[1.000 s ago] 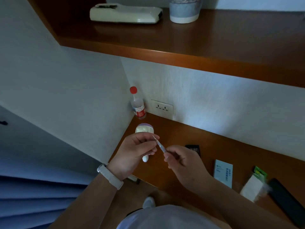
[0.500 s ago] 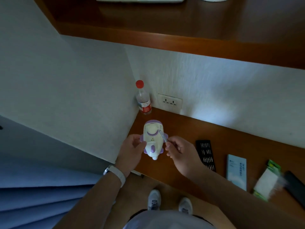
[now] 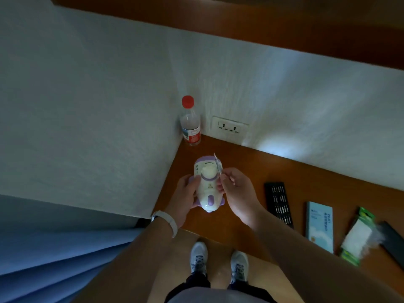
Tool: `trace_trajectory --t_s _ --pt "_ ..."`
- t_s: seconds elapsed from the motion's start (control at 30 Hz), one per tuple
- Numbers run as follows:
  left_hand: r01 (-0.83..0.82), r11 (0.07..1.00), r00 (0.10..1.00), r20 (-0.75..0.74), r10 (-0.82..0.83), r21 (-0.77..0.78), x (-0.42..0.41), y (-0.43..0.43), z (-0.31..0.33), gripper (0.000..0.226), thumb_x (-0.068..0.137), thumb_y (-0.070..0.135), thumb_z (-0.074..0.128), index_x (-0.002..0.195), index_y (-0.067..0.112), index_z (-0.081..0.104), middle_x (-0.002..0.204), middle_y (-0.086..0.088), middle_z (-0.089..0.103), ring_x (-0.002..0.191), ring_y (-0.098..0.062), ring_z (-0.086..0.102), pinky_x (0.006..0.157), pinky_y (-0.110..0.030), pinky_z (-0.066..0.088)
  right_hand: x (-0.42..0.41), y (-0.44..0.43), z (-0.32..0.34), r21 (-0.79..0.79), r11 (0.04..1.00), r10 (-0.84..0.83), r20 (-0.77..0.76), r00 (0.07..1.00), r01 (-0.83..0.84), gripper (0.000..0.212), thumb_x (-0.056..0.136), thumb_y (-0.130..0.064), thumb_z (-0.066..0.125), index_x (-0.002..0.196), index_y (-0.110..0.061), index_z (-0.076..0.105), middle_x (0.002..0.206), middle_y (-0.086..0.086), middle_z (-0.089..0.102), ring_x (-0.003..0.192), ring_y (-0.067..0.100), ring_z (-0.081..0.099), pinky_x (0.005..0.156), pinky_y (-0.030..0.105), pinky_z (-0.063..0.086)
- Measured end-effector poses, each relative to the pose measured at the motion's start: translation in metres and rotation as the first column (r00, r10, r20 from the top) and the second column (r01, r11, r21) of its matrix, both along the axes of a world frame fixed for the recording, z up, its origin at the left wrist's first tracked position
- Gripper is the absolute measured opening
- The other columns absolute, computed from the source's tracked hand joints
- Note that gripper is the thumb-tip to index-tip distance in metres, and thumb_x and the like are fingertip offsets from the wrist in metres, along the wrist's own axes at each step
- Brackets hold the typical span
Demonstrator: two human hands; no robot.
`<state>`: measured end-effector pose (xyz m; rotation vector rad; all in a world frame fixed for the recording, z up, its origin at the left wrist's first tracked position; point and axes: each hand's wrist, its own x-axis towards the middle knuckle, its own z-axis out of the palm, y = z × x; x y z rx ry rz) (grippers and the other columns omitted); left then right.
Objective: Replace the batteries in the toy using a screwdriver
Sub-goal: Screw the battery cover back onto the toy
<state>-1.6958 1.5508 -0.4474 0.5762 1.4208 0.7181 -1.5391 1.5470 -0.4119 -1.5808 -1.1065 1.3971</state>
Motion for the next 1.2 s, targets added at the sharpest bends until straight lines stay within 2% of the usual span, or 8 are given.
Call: trace_trajectory --t_s 0.13,0.2,0.37,0.6,0.8,1.0,1.1,1.2 --pt "0.041 0.999 0.994 0.106 -0.037 -0.033 -0.006 0.006 -0.009 0.046 0.094 0.041 0.063 0.135 0.029 0.047 0.126 -0.006 0.067 0.11 -0.026 0.069 0.091 -0.05 0.058 -0.005 0.004 -0.008 -0.014 0.998 -0.058 -0.073 0.996 0.057 0.02 0.099 -0.002 0.046 0.088 -0.011 0.061 0.073 0.005 0.059 0.065 0.01 0.056 0.064 0.025 0.05" --pt "0.057 0.998 0.991 0.122 -0.054 -0.021 -0.007 0.01 -0.013 0.045 0.093 0.034 0.065 0.135 0.033 0.048 0.128 -0.004 0.065 0.112 -0.027 0.067 0.091 -0.053 0.057 -0.005 0.006 -0.009 -0.02 0.996 -0.087 -0.091 0.992 0.085 0.021 0.099 -0.002 0.045 0.086 -0.009 0.061 0.072 0.006 0.058 0.062 0.008 0.054 0.059 0.02 0.048" --pt "0.141 0.989 0.984 0.103 -0.145 0.047 -0.007 0.014 -0.014 0.059 0.089 0.019 0.07 0.139 0.033 0.044 0.131 0.0 0.061 0.116 -0.025 0.063 0.082 -0.049 0.06 -0.001 0.007 -0.014 -0.023 0.996 -0.092 -0.092 0.992 0.09 0.024 0.1 -0.002 0.045 0.085 -0.014 0.06 0.071 0.005 0.058 0.061 0.007 0.053 0.057 0.017 0.046" --pt "0.166 0.983 0.982 0.079 -0.172 0.075 -0.005 0.019 -0.009 0.064 0.088 0.011 0.072 0.142 0.03 0.043 0.128 0.0 0.062 0.113 -0.022 0.064 0.072 -0.037 0.061 0.0 0.006 -0.014 0.0 0.998 -0.07 -0.086 0.994 0.07 0.024 0.1 -0.003 0.046 0.087 -0.015 0.062 0.074 0.003 0.06 0.065 0.008 0.055 0.061 0.019 0.047" --pt "0.08 0.99 0.992 0.088 -0.09 0.117 -0.004 0.008 0.001 0.065 0.084 0.011 0.076 0.139 0.03 0.047 0.127 -0.001 0.065 0.112 -0.023 0.067 0.083 -0.05 0.06 0.002 -0.001 0.004 0.022 0.999 -0.03 -0.113 0.993 0.033 0.025 0.099 0.001 0.046 0.085 -0.013 0.061 0.076 0.008 0.06 0.066 0.009 0.056 0.062 0.02 0.049" --pt "0.067 0.967 0.994 0.073 -0.087 0.246 -0.006 -0.007 0.042 0.073 0.077 0.03 0.082 0.14 0.031 0.046 0.129 0.003 0.065 0.114 -0.02 0.066 0.086 -0.05 0.059 0.021 -0.022 0.047 0.111 0.993 0.043 -0.027 0.999 -0.04 0.017 0.1 -0.009 0.05 0.092 -0.016 0.062 0.077 0.0 0.064 0.067 0.004 0.06 0.062 0.019 0.05" --pt "0.057 0.947 0.996 0.043 -0.075 0.315 -0.003 -0.015 0.07 0.061 0.082 0.022 0.074 0.137 0.03 0.048 0.123 0.008 0.068 0.108 -0.013 0.068 0.082 -0.043 0.061 0.036 -0.035 0.074 0.172 0.982 0.06 0.103 0.993 -0.077 0.019 0.099 -0.016 0.051 0.09 -0.028 0.061 0.077 -0.006 0.066 0.07 0.002 0.063 0.065 0.016 0.052" --pt "0.039 0.93 0.998 0.022 -0.051 0.366 0.003 -0.024 0.098 0.05 0.085 0.016 0.07 0.126 0.037 0.051 0.113 0.013 0.071 0.103 -0.01 0.07 0.073 -0.032 0.061 0.05 -0.046 0.098 0.196 0.976 0.059 0.19 0.98 -0.097 0.019 0.099 -0.018 0.052 0.089 -0.031 0.062 0.078 -0.008 0.067 0.073 0.003 0.064 0.065 0.014 0.051"
